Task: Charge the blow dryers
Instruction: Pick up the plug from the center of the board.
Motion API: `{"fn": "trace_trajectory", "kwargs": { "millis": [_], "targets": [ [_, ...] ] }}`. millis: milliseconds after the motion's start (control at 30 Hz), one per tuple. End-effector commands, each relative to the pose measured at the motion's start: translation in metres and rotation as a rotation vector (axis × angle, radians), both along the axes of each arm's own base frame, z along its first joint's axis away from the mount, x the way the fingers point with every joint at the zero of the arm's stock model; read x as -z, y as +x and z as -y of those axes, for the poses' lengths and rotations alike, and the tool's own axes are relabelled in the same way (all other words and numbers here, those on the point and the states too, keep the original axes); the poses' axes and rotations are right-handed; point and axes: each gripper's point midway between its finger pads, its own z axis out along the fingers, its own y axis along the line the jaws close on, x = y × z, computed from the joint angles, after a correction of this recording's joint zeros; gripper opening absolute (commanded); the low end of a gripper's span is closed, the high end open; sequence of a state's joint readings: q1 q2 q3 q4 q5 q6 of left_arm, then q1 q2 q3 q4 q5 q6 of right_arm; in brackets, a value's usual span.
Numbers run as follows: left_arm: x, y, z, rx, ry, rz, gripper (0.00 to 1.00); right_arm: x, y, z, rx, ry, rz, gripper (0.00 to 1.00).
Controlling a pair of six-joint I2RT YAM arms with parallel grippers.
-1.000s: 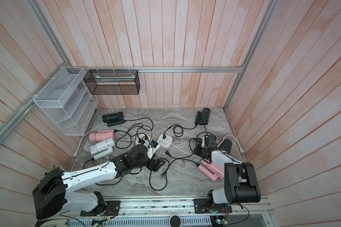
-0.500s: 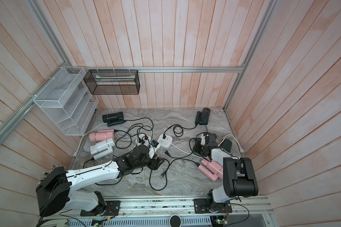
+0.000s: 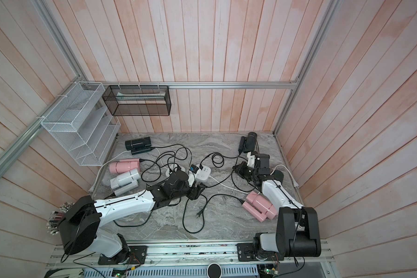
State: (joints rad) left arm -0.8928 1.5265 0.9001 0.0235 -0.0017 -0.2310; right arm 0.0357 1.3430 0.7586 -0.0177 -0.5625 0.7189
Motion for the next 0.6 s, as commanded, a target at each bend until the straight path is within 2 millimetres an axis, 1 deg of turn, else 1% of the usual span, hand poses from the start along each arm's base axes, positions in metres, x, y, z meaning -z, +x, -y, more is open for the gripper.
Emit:
{"fn": "trace_trajectory", "kwargs": {
  "millis": [0, 100, 200, 400, 433, 467, 567],
  "targets": [
    [-0.018, 0.011, 0.013, 0.023, -0.022, 0.063, 0.64, -0.034, 0.003, -0.005, 0.002, 0.078, 0.044, 0.03],
    [-0.013, 0.016, 0.021, 0.039, 0.000, 0.070, 0.64, -0.047, 0.002, -0.004, 0.017, 0.095, 0.065, 0.03],
    [-0.004, 0.022, 0.024, 0.020, 0.042, 0.062, 0.63, -0.053, 0.003, -0.003, 0.031, 0.094, 0.069, 0.03],
    [0.010, 0.023, 0.033, -0.054, 0.078, 0.043, 0.60, -0.058, 0.004, 0.000, 0.066, 0.115, 0.064, 0.03],
    [0.012, 0.019, 0.037, -0.054, 0.078, 0.037, 0.60, -0.059, 0.004, 0.000, 0.073, 0.117, 0.063, 0.03],
    [0.016, 0.010, 0.047, -0.034, 0.077, 0.029, 0.60, -0.059, 0.004, 0.002, 0.082, 0.115, 0.062, 0.03],
    [0.026, 0.006, 0.060, -0.023, 0.102, 0.031, 0.60, -0.060, 0.005, 0.002, 0.084, 0.113, 0.064, 0.03]
  ]
}}
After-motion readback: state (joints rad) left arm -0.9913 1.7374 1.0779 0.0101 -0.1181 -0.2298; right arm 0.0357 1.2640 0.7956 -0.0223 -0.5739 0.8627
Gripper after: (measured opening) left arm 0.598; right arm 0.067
